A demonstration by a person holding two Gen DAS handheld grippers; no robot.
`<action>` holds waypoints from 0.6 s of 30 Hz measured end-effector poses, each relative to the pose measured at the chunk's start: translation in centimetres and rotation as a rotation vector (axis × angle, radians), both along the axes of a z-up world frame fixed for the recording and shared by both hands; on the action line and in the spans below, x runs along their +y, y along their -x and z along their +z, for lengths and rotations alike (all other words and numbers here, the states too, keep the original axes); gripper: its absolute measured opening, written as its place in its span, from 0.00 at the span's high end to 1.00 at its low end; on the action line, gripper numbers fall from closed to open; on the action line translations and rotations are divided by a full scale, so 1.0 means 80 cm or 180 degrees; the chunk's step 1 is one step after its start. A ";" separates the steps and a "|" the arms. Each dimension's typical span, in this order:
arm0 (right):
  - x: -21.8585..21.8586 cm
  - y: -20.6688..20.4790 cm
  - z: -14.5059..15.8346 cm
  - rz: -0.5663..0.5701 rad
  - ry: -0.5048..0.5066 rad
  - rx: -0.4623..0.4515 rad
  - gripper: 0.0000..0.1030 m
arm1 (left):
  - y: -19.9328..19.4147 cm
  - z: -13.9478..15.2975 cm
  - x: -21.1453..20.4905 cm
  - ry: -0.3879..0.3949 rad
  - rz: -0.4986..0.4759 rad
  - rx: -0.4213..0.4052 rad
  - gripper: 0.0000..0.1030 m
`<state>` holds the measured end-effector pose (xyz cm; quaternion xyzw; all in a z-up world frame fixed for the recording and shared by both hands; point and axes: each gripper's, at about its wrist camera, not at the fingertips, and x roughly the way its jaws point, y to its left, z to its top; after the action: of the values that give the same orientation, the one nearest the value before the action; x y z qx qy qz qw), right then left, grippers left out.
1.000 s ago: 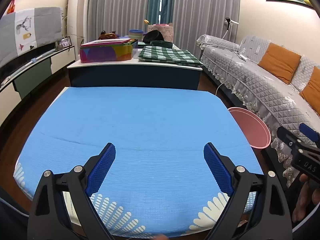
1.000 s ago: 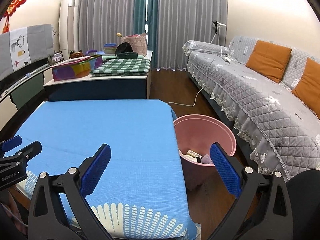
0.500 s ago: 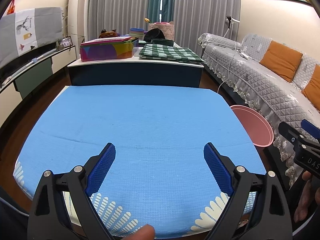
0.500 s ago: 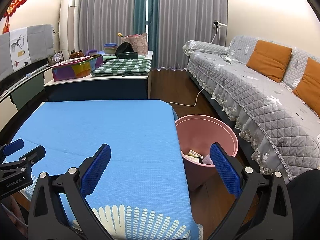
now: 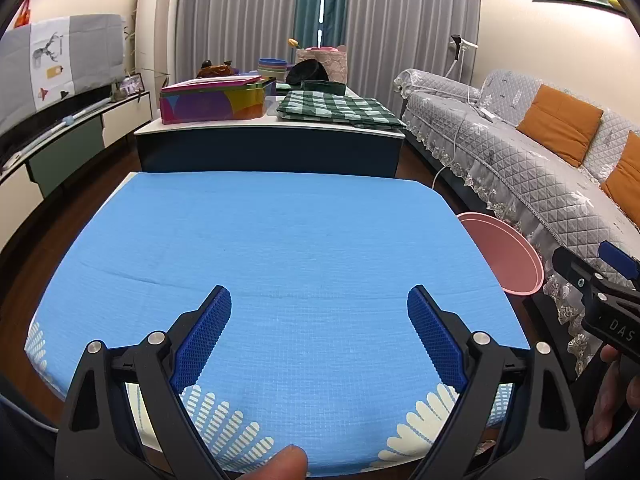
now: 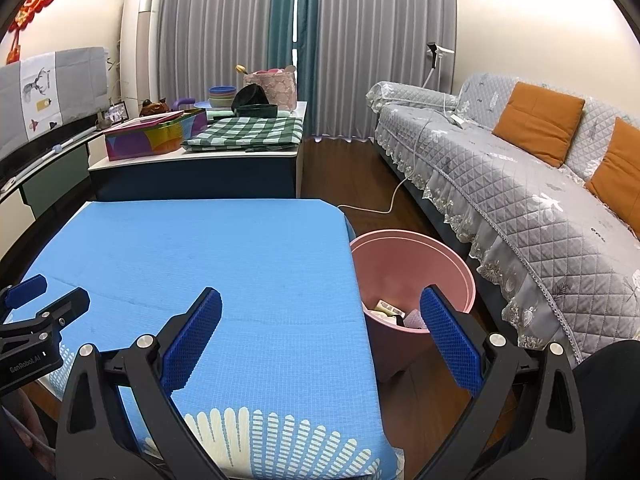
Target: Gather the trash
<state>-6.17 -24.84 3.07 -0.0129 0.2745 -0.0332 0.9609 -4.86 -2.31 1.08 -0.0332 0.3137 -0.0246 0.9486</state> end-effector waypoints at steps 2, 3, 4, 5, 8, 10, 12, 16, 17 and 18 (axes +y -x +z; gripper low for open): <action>0.000 0.000 -0.001 0.0001 0.0004 -0.0006 0.05 | 0.001 0.000 0.000 -0.0003 -0.0005 -0.0011 0.16; 0.000 0.000 -0.001 0.0002 0.0004 -0.0003 0.05 | 0.001 0.000 0.000 -0.0003 -0.0006 -0.0012 0.16; 0.000 0.000 -0.001 0.0000 0.0002 -0.0002 0.05 | 0.001 0.000 0.000 -0.0003 -0.0005 -0.0013 0.16; 0.000 0.000 0.000 0.0001 0.0003 -0.0002 0.05 | 0.001 0.000 -0.001 -0.0004 -0.0006 -0.0012 0.16; 0.001 0.000 0.000 -0.0001 0.0003 -0.0011 0.05 | 0.002 0.000 -0.001 -0.0001 -0.0014 -0.0011 0.16; 0.001 0.001 0.000 0.0001 0.0006 -0.0009 0.05 | 0.001 0.000 0.000 -0.0002 -0.0017 -0.0011 0.16; 0.000 0.000 0.000 0.0002 0.0007 -0.0004 0.05 | 0.001 0.000 0.000 0.0002 -0.0016 -0.0001 0.16; 0.001 0.000 0.000 -0.0001 0.0004 -0.0008 0.05 | 0.001 0.000 0.000 0.0011 -0.0025 0.0001 0.16; 0.001 0.000 0.000 -0.0001 0.0002 -0.0008 0.05 | 0.001 0.000 0.000 0.0014 -0.0027 0.0003 0.16; 0.001 0.000 0.000 -0.0001 0.0005 -0.0008 0.05 | 0.001 0.000 -0.001 0.0019 -0.0033 0.0006 0.16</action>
<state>-6.19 -24.76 3.04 -0.0136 0.2733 -0.0335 0.9612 -4.92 -2.35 1.06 -0.0344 0.3147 -0.0304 0.9481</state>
